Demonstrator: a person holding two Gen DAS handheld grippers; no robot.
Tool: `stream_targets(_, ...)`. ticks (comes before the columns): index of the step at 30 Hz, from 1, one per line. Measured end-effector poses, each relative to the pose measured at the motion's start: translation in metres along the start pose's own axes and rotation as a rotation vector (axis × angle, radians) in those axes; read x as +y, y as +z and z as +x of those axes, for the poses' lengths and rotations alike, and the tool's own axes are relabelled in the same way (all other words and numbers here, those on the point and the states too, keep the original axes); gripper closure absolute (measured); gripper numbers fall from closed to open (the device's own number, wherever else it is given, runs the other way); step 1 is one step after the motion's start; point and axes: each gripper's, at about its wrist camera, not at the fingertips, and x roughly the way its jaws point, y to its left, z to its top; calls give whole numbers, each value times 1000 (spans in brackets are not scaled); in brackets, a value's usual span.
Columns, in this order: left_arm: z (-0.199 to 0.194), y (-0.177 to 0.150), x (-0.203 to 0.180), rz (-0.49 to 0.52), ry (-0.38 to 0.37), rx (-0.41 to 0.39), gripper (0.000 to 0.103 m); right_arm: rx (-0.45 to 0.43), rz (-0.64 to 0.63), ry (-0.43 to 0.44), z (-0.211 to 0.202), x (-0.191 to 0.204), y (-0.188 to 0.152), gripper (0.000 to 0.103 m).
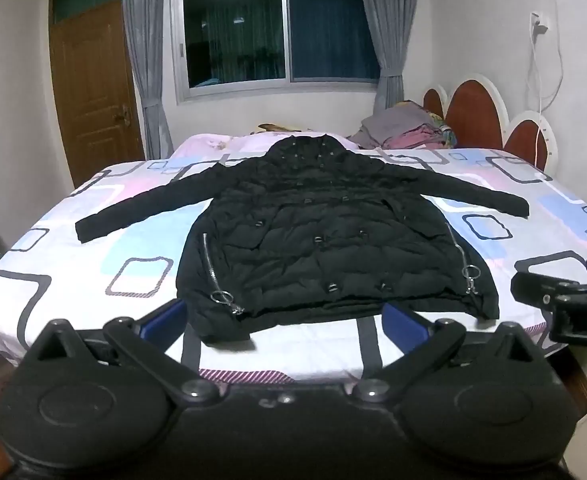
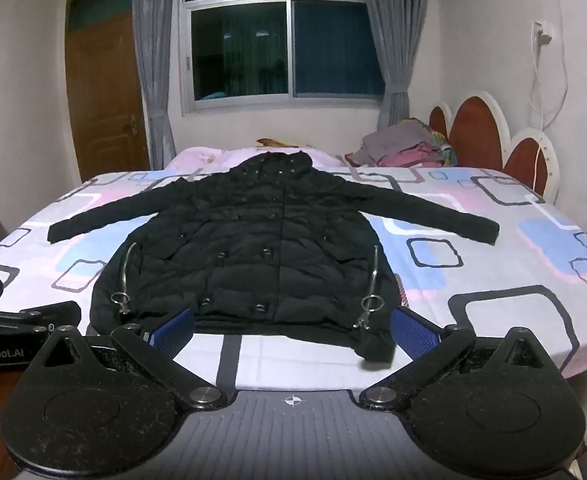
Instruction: Fold large clothes
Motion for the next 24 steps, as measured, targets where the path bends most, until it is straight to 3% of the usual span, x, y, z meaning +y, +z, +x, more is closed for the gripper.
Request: stream_targets(24, 5, -1, -1, 6, -2, 4, 0, 4, 10, -2, 1, -10, -1, 0)
